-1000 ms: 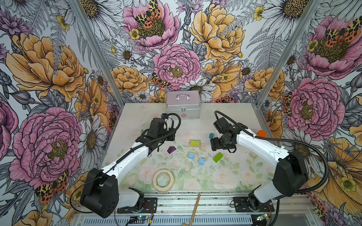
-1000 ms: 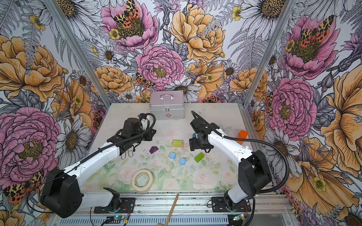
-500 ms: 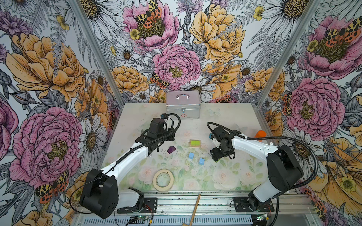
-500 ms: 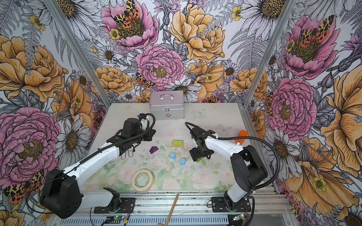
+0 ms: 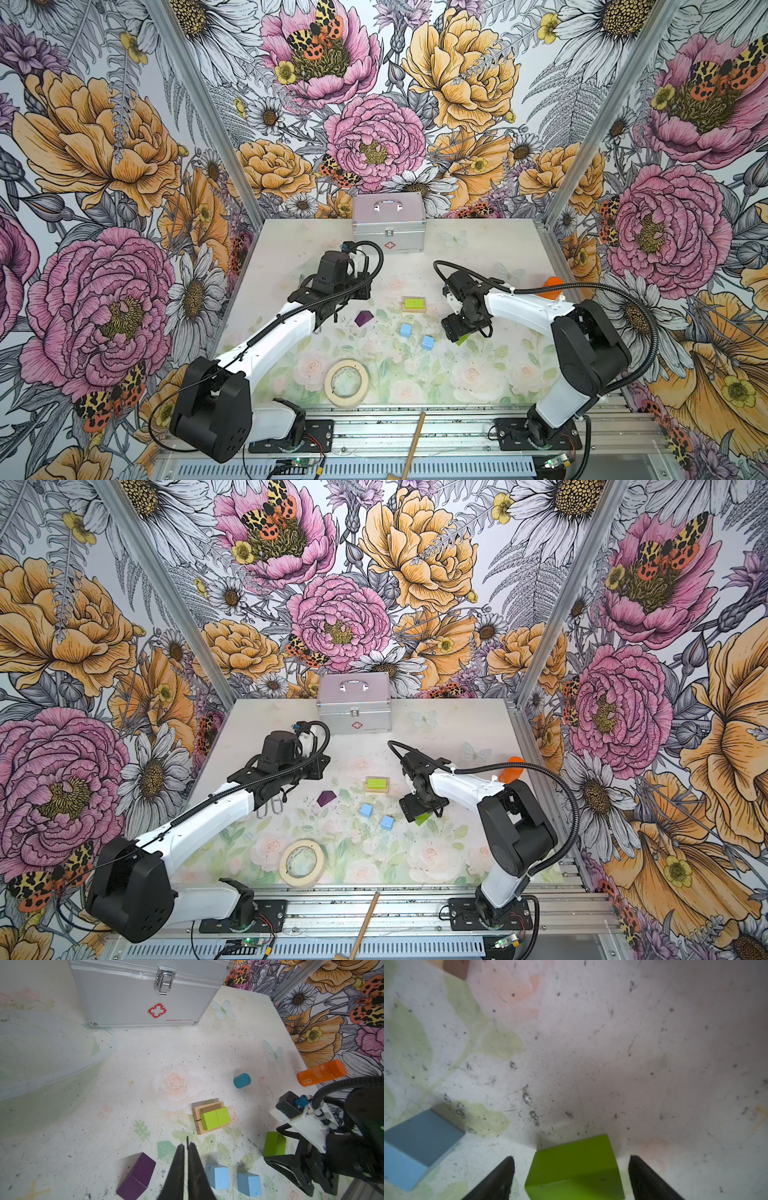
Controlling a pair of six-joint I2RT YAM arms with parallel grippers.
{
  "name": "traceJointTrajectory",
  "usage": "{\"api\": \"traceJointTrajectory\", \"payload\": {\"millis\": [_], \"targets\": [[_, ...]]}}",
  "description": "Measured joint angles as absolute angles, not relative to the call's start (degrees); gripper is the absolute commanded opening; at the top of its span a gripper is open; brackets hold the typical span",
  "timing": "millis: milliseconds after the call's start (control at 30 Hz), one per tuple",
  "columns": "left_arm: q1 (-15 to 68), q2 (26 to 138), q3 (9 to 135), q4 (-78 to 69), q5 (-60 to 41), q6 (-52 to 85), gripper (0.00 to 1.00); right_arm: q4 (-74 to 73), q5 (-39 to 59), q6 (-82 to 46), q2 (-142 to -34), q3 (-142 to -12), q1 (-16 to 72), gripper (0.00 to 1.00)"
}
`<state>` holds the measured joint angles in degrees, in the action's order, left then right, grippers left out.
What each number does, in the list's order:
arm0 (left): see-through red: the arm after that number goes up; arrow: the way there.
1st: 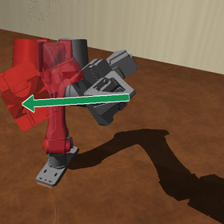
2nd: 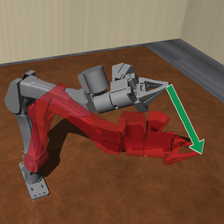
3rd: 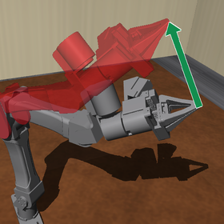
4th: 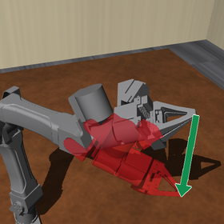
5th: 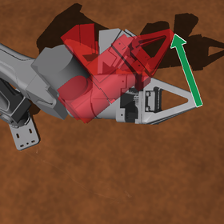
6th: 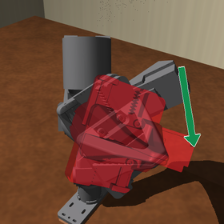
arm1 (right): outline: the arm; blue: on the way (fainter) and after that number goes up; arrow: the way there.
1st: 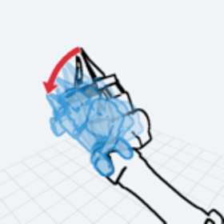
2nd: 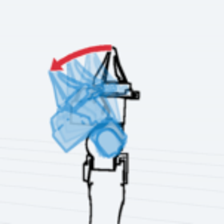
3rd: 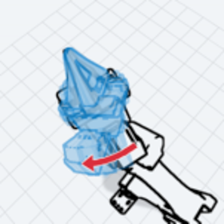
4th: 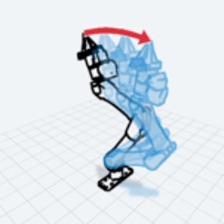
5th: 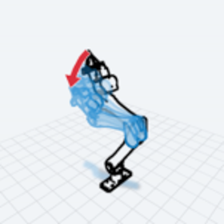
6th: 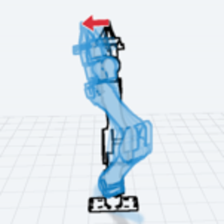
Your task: Build the wood block tower
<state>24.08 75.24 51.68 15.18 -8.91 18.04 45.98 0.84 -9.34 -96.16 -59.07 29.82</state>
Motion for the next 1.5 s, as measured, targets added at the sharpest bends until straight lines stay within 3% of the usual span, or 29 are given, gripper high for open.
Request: {"api": "traceJointTrajectory", "payload": {"millis": [200, 400, 1167, 1500], "targets": [[24.08, 75.5, 51.68, 15.18, -8.71, 18.04, 0.08, 45.52, 1.32, -10.11, -96.14, -58.59, 29.82, 0.74], [24.08, 75.55, 51.68, 15.16, -8.71, 18.0, 0.08, 45.43, 1.76, -11.94, -95.81, -56.27, 30.44, 0.79], [24.08, 75.55, 51.68, 15.16, -8.71, 17.85, 0.08, 46.02, -1.37, -18.5, -91.96, -55.99, 30.79, 0.72], [24.08, 75.55, 51.68, 15.16, -8.71, 17.85, 0.08, 46.04, -1.48, -19.99, -91.57, -55.99, 30.85, 0.74]]}}
